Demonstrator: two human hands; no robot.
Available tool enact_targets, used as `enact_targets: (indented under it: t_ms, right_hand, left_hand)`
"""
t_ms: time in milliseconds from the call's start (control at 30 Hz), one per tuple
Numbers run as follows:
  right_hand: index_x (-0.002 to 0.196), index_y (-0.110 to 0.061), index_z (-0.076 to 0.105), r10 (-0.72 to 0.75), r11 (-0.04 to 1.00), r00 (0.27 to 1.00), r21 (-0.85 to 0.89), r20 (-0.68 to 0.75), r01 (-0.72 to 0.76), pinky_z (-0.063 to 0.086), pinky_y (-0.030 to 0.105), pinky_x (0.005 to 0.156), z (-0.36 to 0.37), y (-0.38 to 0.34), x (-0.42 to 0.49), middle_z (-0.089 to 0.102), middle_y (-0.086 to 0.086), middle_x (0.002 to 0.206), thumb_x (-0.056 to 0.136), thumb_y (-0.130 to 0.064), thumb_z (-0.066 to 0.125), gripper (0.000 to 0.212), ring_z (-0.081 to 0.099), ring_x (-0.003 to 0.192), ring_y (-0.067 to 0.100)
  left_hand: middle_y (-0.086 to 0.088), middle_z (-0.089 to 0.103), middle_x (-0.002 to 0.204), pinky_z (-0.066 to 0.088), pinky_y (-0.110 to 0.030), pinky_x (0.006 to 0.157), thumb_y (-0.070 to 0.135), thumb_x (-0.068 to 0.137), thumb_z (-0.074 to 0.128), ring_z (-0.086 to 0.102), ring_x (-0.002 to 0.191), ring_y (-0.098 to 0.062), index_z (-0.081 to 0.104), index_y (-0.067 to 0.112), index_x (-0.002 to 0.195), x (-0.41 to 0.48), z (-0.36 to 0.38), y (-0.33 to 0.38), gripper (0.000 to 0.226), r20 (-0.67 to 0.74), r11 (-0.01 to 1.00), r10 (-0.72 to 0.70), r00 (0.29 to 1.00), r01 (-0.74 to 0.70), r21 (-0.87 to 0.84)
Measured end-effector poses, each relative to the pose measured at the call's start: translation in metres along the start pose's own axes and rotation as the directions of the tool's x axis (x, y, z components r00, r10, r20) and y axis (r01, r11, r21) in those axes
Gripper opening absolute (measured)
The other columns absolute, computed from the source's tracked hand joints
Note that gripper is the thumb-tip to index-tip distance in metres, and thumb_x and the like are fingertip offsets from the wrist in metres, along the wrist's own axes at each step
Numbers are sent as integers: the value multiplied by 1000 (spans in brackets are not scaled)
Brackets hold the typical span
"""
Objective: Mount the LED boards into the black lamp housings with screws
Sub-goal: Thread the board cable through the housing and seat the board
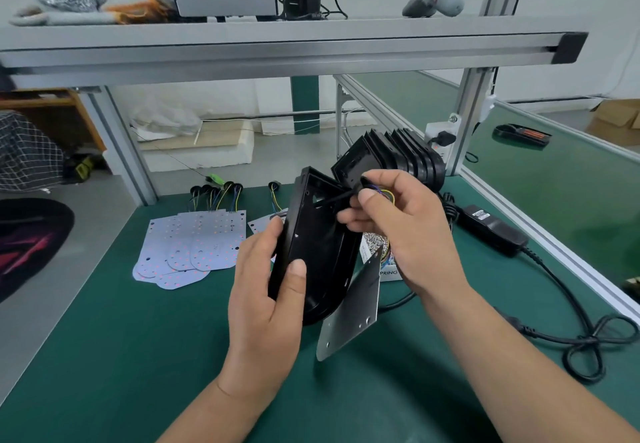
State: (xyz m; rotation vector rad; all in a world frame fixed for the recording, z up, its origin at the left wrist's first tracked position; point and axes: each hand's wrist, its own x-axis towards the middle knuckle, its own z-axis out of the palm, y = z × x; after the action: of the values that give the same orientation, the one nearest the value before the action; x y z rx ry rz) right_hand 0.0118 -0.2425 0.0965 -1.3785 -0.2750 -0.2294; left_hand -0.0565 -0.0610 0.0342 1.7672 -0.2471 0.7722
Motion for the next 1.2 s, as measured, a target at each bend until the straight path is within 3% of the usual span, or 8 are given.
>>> enact_targets:
  t_ms: [133,300,467,567,700,800,867,1200]
  right_hand:
    - [115,-15,65,-21,992,997,-127,72,30,63,30,72,1,-6,-1,78,9,91,101,-6,64,16,80,82,29]
    - [106,-19,65,-58,955,995,-287,85,81,61,25,68,0,-6,3,78,3,82,97,-11,70,13,79,77,21]
    - [111,-28,71,-40,876,988,-471,152,108,63,42,89,2,-14,16,79,-6,86,99,-13,66,20,78,84,11]
    - [114,-31,71,-72,811,969,-551,237,195,62,37,90,6,-29,24,78,-11,94,101,-12,63,24,76,90,9]
    - [109,-32,67,-104,762,950,-590,294,266,54,16,65,15,-40,23,74,-14,82,101,-14,64,19,72,69,5]
    - [104,-30,63,-125,660,952,-693,280,290,57,31,68,23,-36,18,71,-11,75,98,-29,71,10,68,69,5]
    - [101,-28,65,-134,632,953,-718,271,293,57,38,70,27,-35,15,70,-9,74,97,-35,71,10,66,69,8]
    - [103,-20,63,-201,451,923,-805,329,385,53,42,68,40,-35,13,68,-5,75,99,-36,65,17,63,72,17]
  left_hand:
    - [6,62,138,47,-32,109,14,97,58,57,135,-26,54,37,146,1,-2,4,54,93,982,-113,989,126,-140]
    - [13,70,131,51,-16,96,14,94,60,64,125,-9,55,42,137,2,0,12,51,167,948,-186,968,222,-230]
    - [19,69,133,51,-14,96,11,94,59,64,125,-4,55,53,136,9,3,13,60,160,946,-176,971,212,-245]
    - [13,66,141,52,-30,107,15,97,59,60,134,-12,54,50,142,8,4,12,58,164,945,-160,973,199,-259]
    - [4,60,149,46,-49,115,28,93,66,55,140,-20,50,38,148,0,7,10,58,148,909,-196,969,236,-344]
    - [2,59,150,43,-56,116,32,93,68,55,140,-23,47,33,150,-4,6,10,61,165,894,-204,965,252,-371]
    - [4,59,149,44,-55,115,32,93,68,55,140,-22,46,34,151,-3,6,10,62,168,900,-185,968,236,-367]
    - [4,58,149,49,-36,112,29,96,63,54,140,-25,45,35,151,-2,7,7,58,95,932,-119,988,144,-332]
